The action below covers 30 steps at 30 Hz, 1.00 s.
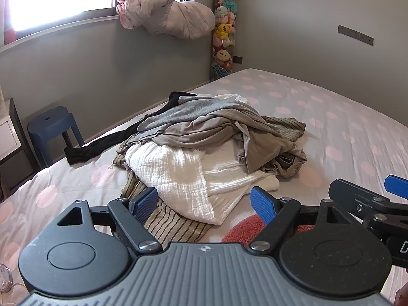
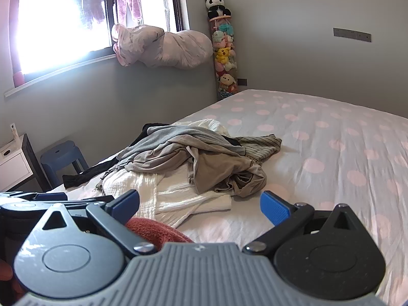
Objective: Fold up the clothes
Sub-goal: 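Approach the clothes pile on the bed with both tools open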
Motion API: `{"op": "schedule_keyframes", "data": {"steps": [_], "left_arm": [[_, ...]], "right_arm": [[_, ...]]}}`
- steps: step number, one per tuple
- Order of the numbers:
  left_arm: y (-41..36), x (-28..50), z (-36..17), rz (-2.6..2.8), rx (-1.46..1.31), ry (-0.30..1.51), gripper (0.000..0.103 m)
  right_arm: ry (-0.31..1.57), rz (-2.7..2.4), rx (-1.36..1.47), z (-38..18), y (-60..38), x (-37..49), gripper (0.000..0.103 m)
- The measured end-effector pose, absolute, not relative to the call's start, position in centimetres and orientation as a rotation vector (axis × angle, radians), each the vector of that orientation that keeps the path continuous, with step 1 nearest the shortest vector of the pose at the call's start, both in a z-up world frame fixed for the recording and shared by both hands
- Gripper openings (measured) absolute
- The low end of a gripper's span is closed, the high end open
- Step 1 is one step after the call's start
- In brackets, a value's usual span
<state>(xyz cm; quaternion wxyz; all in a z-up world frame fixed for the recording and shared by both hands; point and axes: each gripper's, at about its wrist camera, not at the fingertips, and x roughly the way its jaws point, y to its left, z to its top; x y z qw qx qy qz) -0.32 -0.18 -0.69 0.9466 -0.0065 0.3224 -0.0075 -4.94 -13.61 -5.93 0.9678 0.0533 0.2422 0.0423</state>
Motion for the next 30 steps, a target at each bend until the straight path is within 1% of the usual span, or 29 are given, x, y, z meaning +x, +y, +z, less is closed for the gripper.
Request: {"op": "schedule_keyframes", "data": {"steps": [30], "left_arm": [[-0.1,0.8,-1.9,-0.029,-0.024,0.701,0.080]], "right_arm": [[0.519,0.100,0.119,-7.0,-13.6,-3.9,0.102]]}}
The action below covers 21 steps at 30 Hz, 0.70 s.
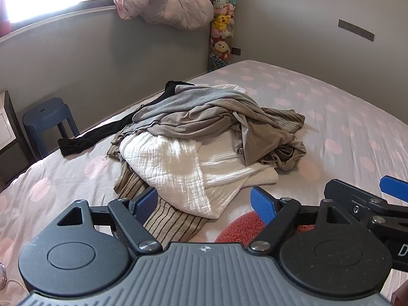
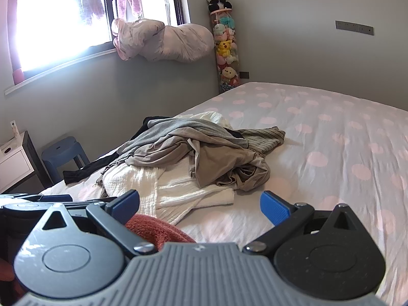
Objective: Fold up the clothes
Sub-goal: 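Approach the clothes pile on the bed with both tools open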
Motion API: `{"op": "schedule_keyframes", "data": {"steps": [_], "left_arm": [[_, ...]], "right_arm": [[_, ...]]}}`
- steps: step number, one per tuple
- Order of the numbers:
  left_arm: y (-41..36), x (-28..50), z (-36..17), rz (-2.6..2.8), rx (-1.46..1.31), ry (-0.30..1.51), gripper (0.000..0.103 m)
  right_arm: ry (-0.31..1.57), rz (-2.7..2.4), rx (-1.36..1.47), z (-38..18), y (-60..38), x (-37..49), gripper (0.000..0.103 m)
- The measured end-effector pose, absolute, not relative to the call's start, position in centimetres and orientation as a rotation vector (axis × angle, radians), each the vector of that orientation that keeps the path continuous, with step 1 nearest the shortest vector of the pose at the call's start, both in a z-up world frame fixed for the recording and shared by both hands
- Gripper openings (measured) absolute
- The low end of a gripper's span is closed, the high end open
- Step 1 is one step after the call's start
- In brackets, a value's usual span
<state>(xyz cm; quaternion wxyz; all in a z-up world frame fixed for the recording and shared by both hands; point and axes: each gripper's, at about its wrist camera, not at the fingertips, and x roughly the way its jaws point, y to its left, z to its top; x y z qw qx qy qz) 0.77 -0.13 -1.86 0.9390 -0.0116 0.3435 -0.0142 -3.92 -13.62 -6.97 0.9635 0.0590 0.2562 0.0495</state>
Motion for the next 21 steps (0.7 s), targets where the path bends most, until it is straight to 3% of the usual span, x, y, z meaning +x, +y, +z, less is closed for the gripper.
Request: {"op": "schedule_keyframes", "data": {"steps": [13,21], "left_arm": [[0.1,0.8,-3.8,-0.017,-0.046,0.686,0.080],[0.4,0.5,-4.4,0.014,-0.058,0.653,0.085]], "right_arm": [[0.578,0.125,0.186,-9.1,-14.0,-3.2,0.102],[0.622,0.144,0.323,-11.1,-14.4,-3.0,0.102]]}}
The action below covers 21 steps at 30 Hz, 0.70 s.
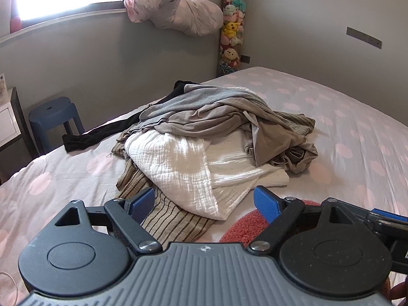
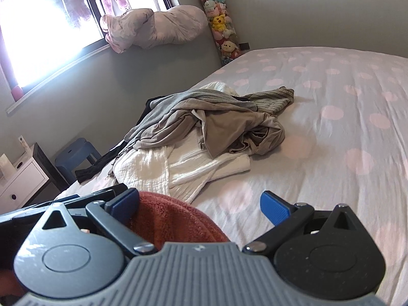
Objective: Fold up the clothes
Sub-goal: 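Approach the clothes pile on the bed with both tools open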
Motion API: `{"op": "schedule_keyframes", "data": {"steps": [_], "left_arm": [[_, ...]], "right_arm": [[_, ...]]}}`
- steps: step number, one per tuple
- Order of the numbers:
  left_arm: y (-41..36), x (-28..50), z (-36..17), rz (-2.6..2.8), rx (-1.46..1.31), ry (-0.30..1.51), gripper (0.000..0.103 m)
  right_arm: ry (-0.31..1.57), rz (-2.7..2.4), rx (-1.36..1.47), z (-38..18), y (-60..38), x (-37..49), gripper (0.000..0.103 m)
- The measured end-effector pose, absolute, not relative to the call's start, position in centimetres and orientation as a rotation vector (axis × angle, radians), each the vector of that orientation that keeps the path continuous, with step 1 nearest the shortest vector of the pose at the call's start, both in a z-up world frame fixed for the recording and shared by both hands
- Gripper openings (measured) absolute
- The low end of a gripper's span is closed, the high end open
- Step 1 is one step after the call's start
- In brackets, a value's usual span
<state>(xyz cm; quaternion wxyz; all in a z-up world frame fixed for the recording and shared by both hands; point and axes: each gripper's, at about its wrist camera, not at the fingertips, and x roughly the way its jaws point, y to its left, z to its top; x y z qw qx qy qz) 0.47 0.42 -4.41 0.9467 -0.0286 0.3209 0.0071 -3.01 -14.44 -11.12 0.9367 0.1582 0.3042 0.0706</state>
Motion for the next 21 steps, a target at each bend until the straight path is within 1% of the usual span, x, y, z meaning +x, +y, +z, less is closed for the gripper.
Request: {"op": "schedule_keyframes", "data": {"steps": [5,9,15,21], "left_arm": [[0.7,0.5,-4.6,0.011,-0.081,0.654,0.085],[0.4,0.3,-4.6,-0.004,-0.031,0.621,0.085],[0.5,0.6,-4.7,-0.029,-0.011,0.606,0.085],[1.1,1.5,-4.7,-0.064,-0.034,0.643,0.085]], "right_arm": [[0.610,0.157,0.373,-11.9,-14.6,-3.4,0.102],[0.583,0.190,0.383,-12.3,-14.8,-3.5,0.102],[0.583,0.209,0.358,-12.2,-14.7,-3.2,0.102],[0.612,0.244,0.303,-11.8,-14.6,-2.2,0.102]]}}
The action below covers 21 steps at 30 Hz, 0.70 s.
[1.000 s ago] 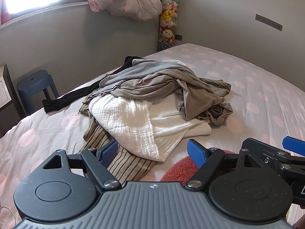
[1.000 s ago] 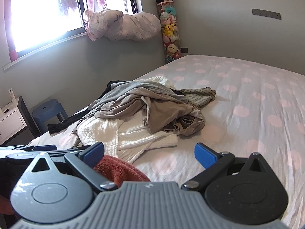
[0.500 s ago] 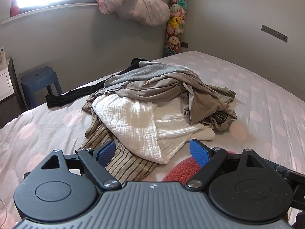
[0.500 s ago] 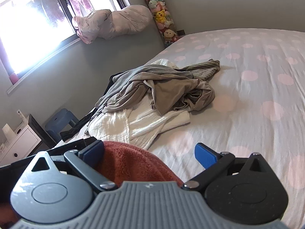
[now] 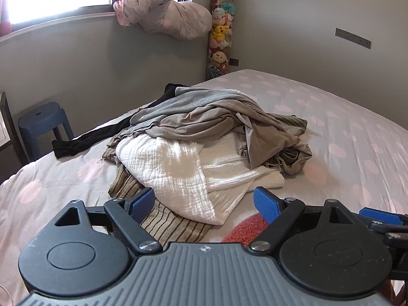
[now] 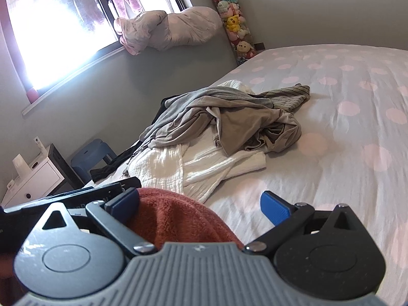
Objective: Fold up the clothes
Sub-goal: 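Close the right gripper on the grey black-sleeved shirt in the pile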
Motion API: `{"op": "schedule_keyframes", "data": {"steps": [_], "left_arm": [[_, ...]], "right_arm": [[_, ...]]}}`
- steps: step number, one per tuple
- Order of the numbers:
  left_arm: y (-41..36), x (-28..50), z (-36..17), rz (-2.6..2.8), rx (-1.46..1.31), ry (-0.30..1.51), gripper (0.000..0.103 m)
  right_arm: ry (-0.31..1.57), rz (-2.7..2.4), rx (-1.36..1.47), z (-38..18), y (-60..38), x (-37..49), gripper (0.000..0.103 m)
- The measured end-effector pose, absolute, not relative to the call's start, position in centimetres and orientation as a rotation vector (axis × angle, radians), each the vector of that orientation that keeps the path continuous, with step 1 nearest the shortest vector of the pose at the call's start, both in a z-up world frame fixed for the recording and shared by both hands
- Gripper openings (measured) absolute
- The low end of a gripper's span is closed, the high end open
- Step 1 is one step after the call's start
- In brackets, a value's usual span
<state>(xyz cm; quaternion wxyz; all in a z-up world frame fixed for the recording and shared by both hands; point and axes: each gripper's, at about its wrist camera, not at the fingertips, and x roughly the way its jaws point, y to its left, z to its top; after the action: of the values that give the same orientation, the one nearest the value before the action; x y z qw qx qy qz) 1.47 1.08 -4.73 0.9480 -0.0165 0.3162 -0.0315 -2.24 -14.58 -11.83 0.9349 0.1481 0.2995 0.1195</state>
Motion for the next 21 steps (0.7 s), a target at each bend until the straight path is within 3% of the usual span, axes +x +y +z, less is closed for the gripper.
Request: {"op": "schedule_keyframes", "data": {"steps": [9,21], "left_arm": [[1.7,6.4,-3.4,-0.125,-0.029,0.676,0.085],[2.7,19.0,-4.5,-0.130,0.013,0.703,0.085]], "right_arm": [[0.562,0.348,0.087,-9.2,-15.1,1.6,0.102],[0.529,0.331,-0.147,-10.1,-15.0,14.4,0.099]]}}
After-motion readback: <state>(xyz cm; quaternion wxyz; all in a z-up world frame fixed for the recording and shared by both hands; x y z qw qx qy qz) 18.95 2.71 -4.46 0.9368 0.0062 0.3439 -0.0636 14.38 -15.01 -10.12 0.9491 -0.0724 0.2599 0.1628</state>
